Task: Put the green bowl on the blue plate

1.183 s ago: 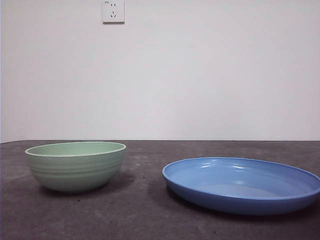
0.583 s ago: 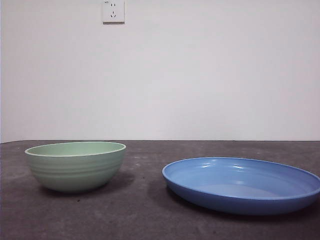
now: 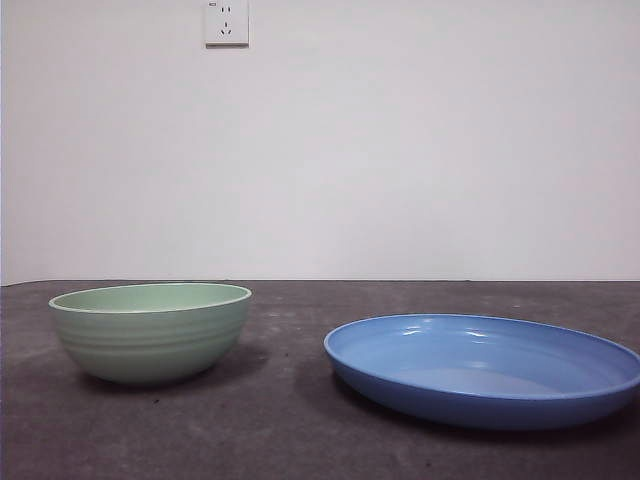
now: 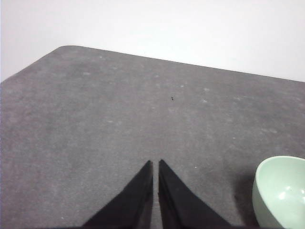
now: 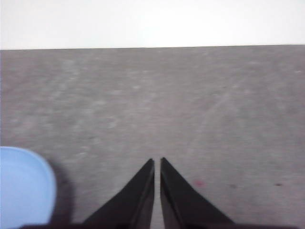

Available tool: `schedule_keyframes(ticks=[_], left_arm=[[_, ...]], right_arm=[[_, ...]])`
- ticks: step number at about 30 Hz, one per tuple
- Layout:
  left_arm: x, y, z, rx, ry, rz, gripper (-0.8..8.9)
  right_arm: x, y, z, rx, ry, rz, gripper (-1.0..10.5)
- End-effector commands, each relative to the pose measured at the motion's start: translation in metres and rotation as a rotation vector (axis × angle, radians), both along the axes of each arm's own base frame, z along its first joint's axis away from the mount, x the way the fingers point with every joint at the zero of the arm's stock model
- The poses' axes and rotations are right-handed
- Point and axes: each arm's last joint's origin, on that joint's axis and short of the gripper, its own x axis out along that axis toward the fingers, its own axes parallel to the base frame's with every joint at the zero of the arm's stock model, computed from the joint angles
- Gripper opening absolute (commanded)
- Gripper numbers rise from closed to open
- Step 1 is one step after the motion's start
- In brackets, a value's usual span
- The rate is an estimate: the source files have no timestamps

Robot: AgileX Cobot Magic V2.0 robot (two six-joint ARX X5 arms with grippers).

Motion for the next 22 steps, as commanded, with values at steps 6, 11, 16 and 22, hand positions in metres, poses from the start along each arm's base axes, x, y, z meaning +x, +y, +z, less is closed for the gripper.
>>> schedule_keyframes(ticks=[6, 11, 16, 22], left_arm=[[0.0, -0.003, 0.008, -0.108, -0.007, -0.071, 0.36], [0.0, -0.003, 0.037, -0.16, -0.027, -0.076, 0.36], [0.005, -0.005, 0.07, -0.202, -0.021, -0.094, 0.34], [0.015, -0.01, 0.118, -0.226, 0.078, -0.2, 0.32]], right_arm=[[-0.004, 0.001, 0.018, 0.13, 0.021, 0.009, 0.1], [-0.004, 0.001, 0.04, 0.202, 0.041, -0.003, 0.1], [0.001, 0.002, 0.067, 0.24, 0.063, 0.021, 0.1], [0.01, 0.005, 0.109, 0.266, 0.156, 0.115, 0.1]])
